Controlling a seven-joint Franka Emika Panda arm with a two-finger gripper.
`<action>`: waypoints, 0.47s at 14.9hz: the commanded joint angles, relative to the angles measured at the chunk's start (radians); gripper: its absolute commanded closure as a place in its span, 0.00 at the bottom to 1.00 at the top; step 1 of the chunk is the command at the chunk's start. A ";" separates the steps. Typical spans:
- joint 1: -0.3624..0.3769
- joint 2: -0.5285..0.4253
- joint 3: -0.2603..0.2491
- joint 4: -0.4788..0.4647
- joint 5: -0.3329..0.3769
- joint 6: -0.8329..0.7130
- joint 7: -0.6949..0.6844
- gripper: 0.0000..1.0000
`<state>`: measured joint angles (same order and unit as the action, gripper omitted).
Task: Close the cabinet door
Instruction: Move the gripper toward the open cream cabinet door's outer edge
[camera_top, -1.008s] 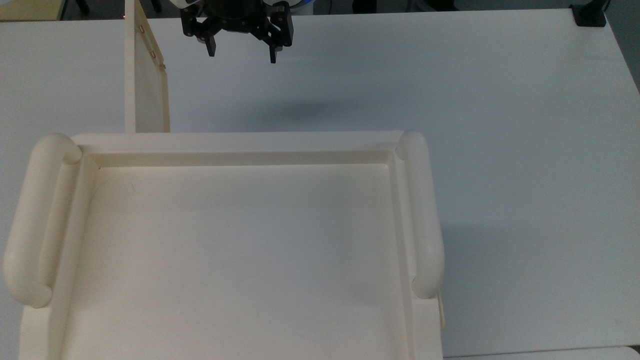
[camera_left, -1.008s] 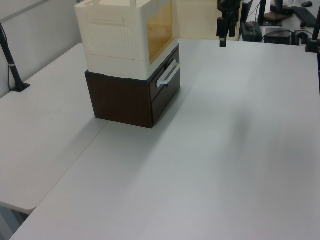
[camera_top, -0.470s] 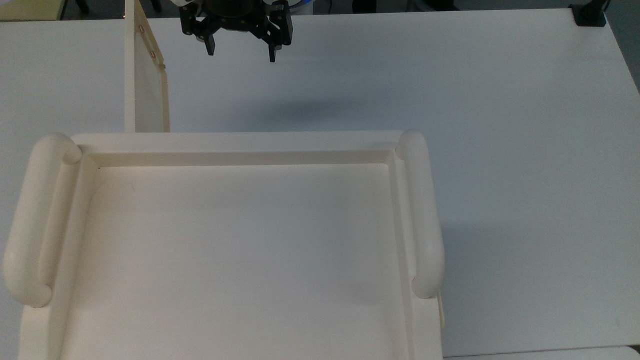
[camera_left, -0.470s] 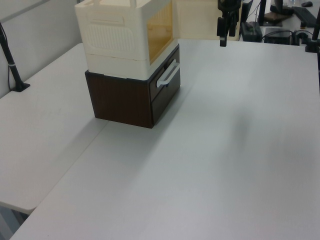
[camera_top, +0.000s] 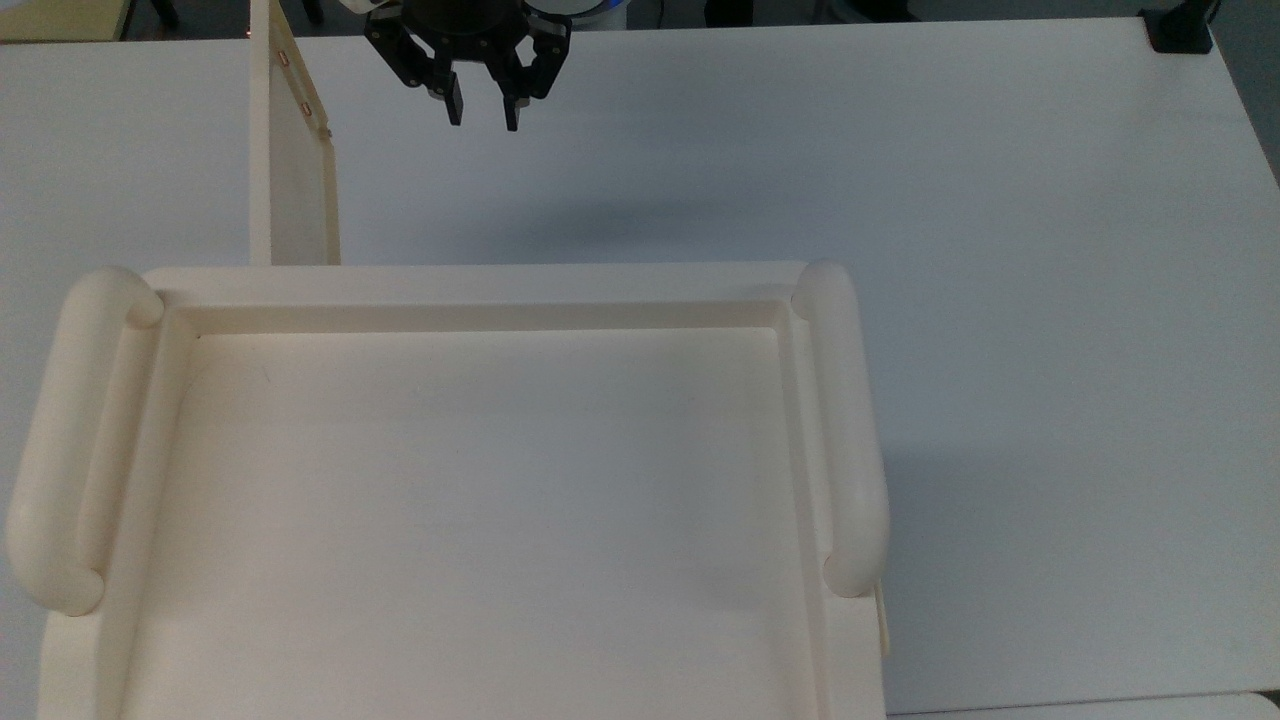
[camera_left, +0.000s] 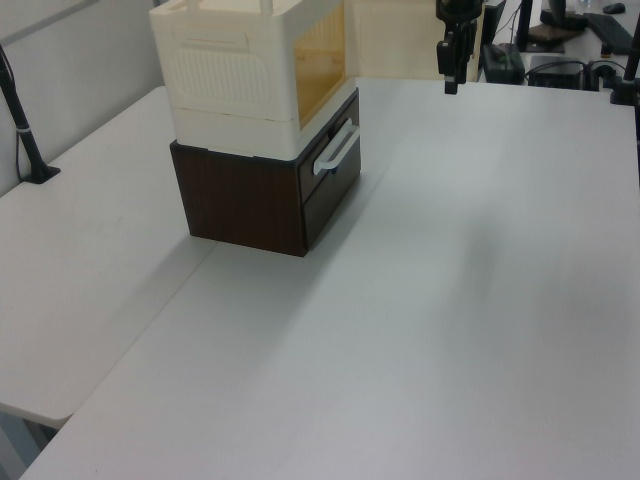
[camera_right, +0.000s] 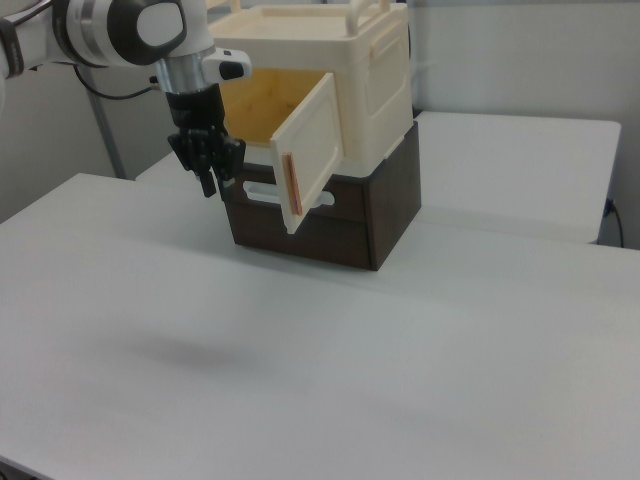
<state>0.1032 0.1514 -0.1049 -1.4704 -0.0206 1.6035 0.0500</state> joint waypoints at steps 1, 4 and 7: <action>-0.016 -0.032 0.008 -0.019 0.013 -0.007 -0.022 1.00; -0.014 -0.032 0.002 0.002 0.022 -0.001 -0.022 1.00; -0.016 -0.033 -0.002 0.074 0.025 0.000 -0.028 1.00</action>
<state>0.0954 0.1362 -0.1050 -1.4521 -0.0204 1.6038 0.0488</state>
